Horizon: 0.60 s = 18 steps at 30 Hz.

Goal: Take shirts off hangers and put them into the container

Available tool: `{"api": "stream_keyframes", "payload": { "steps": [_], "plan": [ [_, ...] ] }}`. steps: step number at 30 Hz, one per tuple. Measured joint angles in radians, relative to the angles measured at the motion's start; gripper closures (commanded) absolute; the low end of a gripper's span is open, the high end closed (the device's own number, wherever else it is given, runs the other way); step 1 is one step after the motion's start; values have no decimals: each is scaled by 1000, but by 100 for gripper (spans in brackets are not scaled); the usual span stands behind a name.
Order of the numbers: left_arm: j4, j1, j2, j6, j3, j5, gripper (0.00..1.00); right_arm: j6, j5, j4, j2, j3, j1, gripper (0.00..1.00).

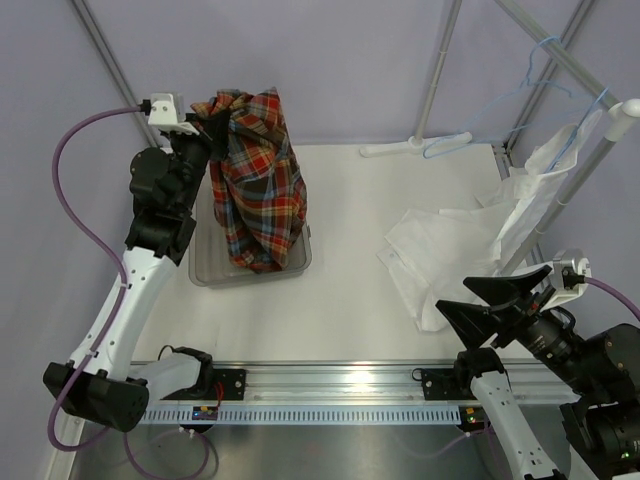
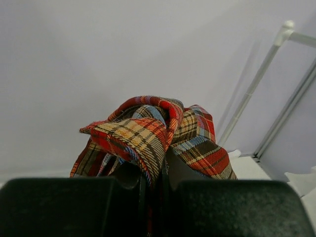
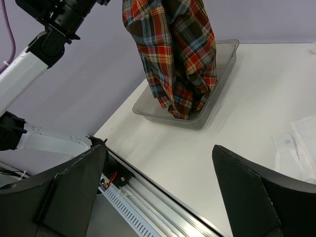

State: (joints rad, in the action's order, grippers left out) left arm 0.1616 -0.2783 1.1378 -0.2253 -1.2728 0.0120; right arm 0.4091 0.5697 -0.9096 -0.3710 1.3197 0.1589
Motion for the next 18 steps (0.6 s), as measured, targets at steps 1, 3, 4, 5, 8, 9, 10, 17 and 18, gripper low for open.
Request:
{"api": "stream_keyframes", "payload": {
  "steps": [1,3,4,5,8,9,10,17,18],
  "plan": [
    [-3,13,-8,0,26,8,100,0,0,0,0,0,0,1],
    [-12,42,-18,0,66,26,100,3,0,0,0,0,0,1],
    [-16,53,-21,-1,83,38,100,4,0,0,0,0,0,1],
    [-24,61,-25,-1,100,51,100,6,1,0,0,0,0,0],
    [-66,80,-30,-6,134,101,100,8,0,0,3,0,0,1],
    [-87,82,-28,-13,142,121,100,8,0,1,4,0,0,0],
    [-105,82,-25,-21,149,144,100,7,0,0,5,0,0,1],
    [-271,83,77,-103,187,252,100,7,-1,-4,6,22,0,0],
    [-295,83,104,-114,188,254,100,7,-2,-5,6,31,0,1]
  ]
}}
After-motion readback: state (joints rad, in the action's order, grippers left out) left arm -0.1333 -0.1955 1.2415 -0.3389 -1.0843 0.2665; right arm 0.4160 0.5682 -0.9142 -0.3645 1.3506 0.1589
